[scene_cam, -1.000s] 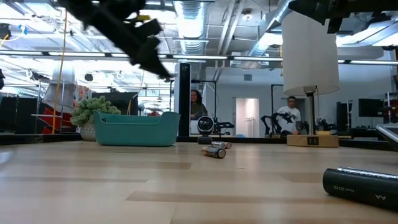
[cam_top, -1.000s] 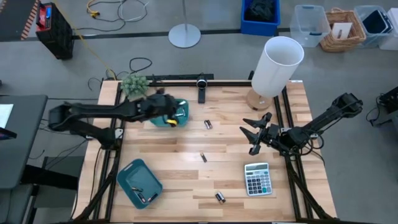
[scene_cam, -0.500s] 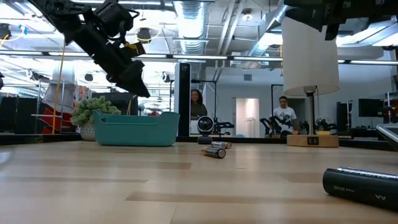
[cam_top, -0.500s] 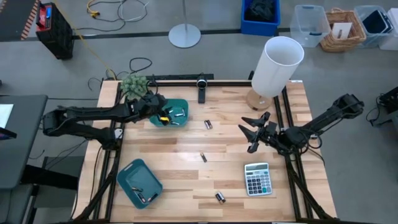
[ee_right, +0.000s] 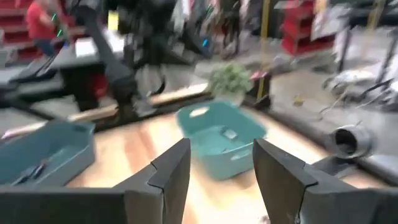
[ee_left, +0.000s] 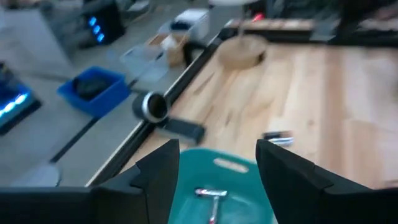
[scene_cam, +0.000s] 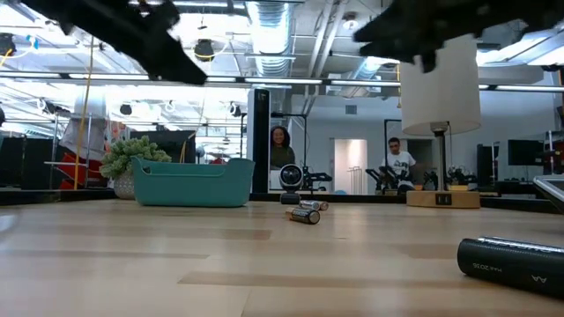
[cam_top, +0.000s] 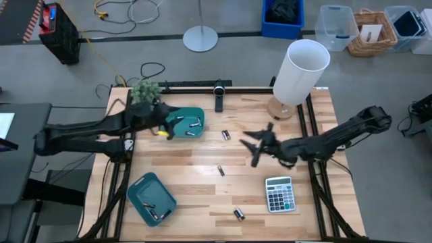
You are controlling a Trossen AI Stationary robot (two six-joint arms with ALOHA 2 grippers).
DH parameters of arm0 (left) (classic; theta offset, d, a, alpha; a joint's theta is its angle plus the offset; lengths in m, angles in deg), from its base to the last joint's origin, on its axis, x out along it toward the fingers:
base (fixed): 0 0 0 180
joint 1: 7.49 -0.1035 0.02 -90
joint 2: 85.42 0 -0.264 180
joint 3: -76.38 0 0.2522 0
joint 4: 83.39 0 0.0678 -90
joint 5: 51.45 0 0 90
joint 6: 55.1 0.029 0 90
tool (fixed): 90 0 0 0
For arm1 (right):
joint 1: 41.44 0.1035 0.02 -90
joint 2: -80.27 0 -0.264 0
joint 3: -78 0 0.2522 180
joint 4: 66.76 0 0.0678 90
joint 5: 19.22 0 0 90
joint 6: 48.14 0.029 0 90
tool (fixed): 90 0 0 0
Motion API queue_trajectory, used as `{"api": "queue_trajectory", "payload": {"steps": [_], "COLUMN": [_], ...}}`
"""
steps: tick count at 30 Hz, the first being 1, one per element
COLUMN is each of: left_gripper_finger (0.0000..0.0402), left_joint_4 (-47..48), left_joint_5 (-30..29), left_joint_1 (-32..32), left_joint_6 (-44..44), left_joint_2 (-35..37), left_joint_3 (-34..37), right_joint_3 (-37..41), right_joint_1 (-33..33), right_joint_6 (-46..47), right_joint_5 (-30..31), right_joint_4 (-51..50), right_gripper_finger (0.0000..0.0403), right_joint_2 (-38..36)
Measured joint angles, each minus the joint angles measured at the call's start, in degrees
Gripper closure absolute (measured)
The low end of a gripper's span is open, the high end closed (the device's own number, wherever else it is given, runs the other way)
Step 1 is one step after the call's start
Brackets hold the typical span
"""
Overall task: Sort batteries
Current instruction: Put the middle black battery into the blue bin
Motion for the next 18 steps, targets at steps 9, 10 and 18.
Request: {"api": "queue_trajectory", "payload": {"steps": [9,10,18], "left_gripper_finger": [0.0196,0.0196,0.0196], "left_joint_4": [0.6,0.0,0.4], "left_joint_5": [1.8,1.8,1.8], "left_joint_1": [4.6,4.6,4.7], "left_joint_6": [-1.4,-1.9,-1.9], "left_joint_2": [17.3,18.9,25.7], "left_joint_3": [7.7,8.7,11.3], "right_joint_3": [-17.9,-19.9,-34.1], "right_joint_1": [0.2,0.2,1.6], "right_joint_6": [14.2,15.2,22.0], "right_joint_5": [-7.8,-8.6,-12.9], "right_joint_4": [-20.3,-22.2,-37.6], "right_gripper_finger": [0.0211,0.0211,0.0211], "right_joint_2": [21.7,23.6,34.7]}}
